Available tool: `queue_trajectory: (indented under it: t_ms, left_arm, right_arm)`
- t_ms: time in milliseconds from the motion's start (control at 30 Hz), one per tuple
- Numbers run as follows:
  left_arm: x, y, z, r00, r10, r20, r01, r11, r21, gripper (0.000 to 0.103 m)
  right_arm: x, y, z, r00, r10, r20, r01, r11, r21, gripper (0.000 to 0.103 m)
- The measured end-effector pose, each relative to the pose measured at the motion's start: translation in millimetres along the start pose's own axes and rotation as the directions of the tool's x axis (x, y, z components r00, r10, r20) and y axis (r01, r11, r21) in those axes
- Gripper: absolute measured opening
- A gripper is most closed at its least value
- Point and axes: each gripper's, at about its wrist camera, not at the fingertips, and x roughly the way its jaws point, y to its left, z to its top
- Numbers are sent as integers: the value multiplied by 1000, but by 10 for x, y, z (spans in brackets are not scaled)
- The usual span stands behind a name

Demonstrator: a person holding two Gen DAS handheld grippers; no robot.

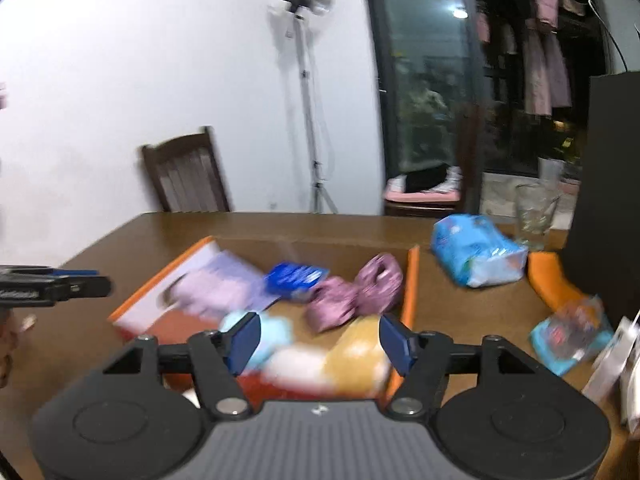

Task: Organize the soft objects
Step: 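Close the left tool on the clear plastic bag while the right tool reaches the snack packet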

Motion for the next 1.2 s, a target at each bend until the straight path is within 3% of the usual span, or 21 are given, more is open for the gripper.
queue_trajectory:
  t_ms: [133,267,433,700,833,933,1033,1100,1200]
  left_arm:
    - [-323,-118,-592,999,-16,27,18,998,-59,63]
    - [-479,-90,-1090,999,11,-40,-17,987,-157,64]
    - [-465,-17,-1212,996,11,-91,-25,987,-159,64]
    - [-165,-130,-1012,999,38,-37,-42,992,-120,66]
    - [78,-229,-916,998,62,1,-62,996,-58,67]
    - [232,-218,-916,998,67,-12,-67,997,-43,67]
    - [331,-147,-930,999,28,-40,-31,997,-68,60]
    - [381,-121,-948,998,6,-58,-10,997,-73,48]
    - [384,-105,-970,998,-16,-61,11,997,-79,43]
  right_arm:
    - [-276,246,-535,1000,12,13,-12,1000,5,66]
    - [-580,405,-1141,997,71,-6,-70,992,108,71]
    - [-662,488,-1546,990,98,-106,-80,983,162,71]
    - [-484,510,-1428,996,6,-87,3,994,106,71]
    - [-198,470,-1225,994,-95,-61,97,995,33,71]
    - [114,419,-1081,987,-148,-57,148,989,9,71]
    - [389,368,-976,985,-160,-69,163,986,41,71]
    - [555,365,-925,982,-169,-82,173,984,51,71]
    - [766,389,-903,974,-189,-121,196,980,46,68]
